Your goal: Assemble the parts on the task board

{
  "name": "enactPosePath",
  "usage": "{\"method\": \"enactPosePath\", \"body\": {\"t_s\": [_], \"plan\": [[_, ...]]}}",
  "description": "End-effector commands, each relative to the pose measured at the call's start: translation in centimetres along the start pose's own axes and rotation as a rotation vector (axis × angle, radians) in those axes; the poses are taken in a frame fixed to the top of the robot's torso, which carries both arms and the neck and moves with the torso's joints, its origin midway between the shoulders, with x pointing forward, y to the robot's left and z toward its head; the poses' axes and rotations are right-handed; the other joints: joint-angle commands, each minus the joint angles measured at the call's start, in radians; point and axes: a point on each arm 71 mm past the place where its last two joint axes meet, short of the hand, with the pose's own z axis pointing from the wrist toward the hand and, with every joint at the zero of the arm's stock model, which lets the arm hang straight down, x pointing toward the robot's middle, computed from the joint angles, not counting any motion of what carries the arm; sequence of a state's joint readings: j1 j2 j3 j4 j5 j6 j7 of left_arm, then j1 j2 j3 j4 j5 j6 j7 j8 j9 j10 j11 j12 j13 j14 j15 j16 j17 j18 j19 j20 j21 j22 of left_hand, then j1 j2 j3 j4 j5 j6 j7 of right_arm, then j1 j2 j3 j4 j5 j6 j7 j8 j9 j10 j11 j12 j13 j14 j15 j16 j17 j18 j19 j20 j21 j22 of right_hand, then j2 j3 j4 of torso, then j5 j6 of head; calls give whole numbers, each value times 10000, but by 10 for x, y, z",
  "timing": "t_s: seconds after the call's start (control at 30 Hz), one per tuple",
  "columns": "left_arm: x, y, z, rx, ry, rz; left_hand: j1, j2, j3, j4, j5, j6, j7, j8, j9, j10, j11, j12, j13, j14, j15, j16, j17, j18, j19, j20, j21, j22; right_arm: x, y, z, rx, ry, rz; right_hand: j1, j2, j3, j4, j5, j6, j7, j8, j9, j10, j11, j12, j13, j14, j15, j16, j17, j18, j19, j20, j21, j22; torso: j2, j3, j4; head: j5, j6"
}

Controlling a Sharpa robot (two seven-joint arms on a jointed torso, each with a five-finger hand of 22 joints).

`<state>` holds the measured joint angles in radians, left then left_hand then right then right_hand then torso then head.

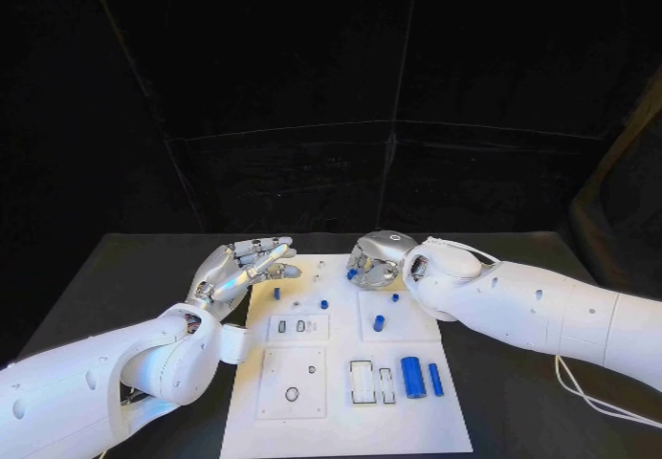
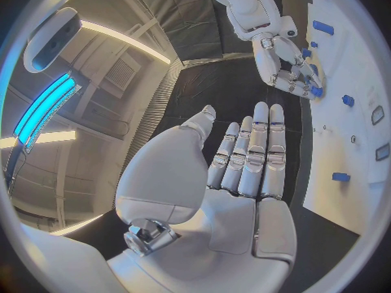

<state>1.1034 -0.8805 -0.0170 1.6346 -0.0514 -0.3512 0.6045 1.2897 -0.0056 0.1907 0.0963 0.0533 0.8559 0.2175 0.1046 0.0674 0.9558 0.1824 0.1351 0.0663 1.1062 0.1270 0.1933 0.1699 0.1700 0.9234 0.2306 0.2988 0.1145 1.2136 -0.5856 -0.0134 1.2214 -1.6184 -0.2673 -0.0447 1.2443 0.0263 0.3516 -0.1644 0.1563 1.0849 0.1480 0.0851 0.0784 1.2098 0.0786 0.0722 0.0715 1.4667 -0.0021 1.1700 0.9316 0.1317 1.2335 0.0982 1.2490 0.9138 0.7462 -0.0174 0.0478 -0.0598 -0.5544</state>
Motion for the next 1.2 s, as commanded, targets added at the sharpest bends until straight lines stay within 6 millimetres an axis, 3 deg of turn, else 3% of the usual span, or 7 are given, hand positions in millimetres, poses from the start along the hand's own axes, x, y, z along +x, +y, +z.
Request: {"method": "enactPosePath", "body": {"t_s": [0.03,0.2,0.67,0.83,0.97,1.2], "plan": [[1,-2,1,49,129,-44,19,64,1,-78,2,86,212,-61,-9,-27,21,-32,-15,-28,11,-47,10,128,-6,58,-21,-15,-7,1,4,308,-898,214,-23,17,-6,66,13,114,-9,22,22,85,-14,17,8,224,-47,38,23,-78,78,11,43,15,21,-4,25,7,17],[1,-3,1,69,136,-33,19,64,1,-78,2,86,212,-61,-9,-27,21,-32,-15,-28,11,-47,10,128,-6,58,-21,-15,-10,4,12,376,-1134,204,-23,17,-6,66,13,114,-9,22,22,85,-14,17,8,224,-47,38,23,-78,78,11,43,15,88,-31,62,17,65],[1,-4,4,73,157,-22,20,62,0,-89,1,85,213,-65,-9,-30,22,-37,-15,-27,12,-51,15,128,-5,59,-23,-18,-16,19,31,349,-1489,204,-32,-55,56,139,16,95,-2,-14,18,56,-5,-37,-5,212,-39,92,45,-81,74,6,81,49,269,-153,167,-98,132],[1,-4,5,62,156,-19,20,62,0,-89,1,85,213,-65,-9,-30,22,-37,-15,-27,12,-51,15,128,-5,59,-23,-18,-15,22,35,320,-1450,194,-31,-57,58,140,17,95,-2,-15,18,55,-5,-38,-5,212,-39,94,48,-80,72,6,80,46,282,-172,186,-119,153],[2,-4,5,52,167,-24,20,62,0,-89,1,85,213,-65,-9,-30,22,-37,-15,-27,12,-51,15,128,-5,59,-23,-18,-15,25,37,302,-1455,202,-31,-61,61,144,16,93,-1,-17,18,53,-4,-41,-6,211,-38,99,52,-81,73,6,83,51,296,-157,188,-92,154],[2,-3,6,26,163,-20,23,64,1,-99,1,83,213,-69,-10,-33,23,-43,-15,-25,12,-55,19,128,-4,60,-24,-21,-13,27,41,303,-1320,192,-31,-69,67,150,16,90,2,-21,17,50,-3,-45,-7,211,-37,106,57,-82,74,6,89,59,304,-168,196,-83,142]]}}
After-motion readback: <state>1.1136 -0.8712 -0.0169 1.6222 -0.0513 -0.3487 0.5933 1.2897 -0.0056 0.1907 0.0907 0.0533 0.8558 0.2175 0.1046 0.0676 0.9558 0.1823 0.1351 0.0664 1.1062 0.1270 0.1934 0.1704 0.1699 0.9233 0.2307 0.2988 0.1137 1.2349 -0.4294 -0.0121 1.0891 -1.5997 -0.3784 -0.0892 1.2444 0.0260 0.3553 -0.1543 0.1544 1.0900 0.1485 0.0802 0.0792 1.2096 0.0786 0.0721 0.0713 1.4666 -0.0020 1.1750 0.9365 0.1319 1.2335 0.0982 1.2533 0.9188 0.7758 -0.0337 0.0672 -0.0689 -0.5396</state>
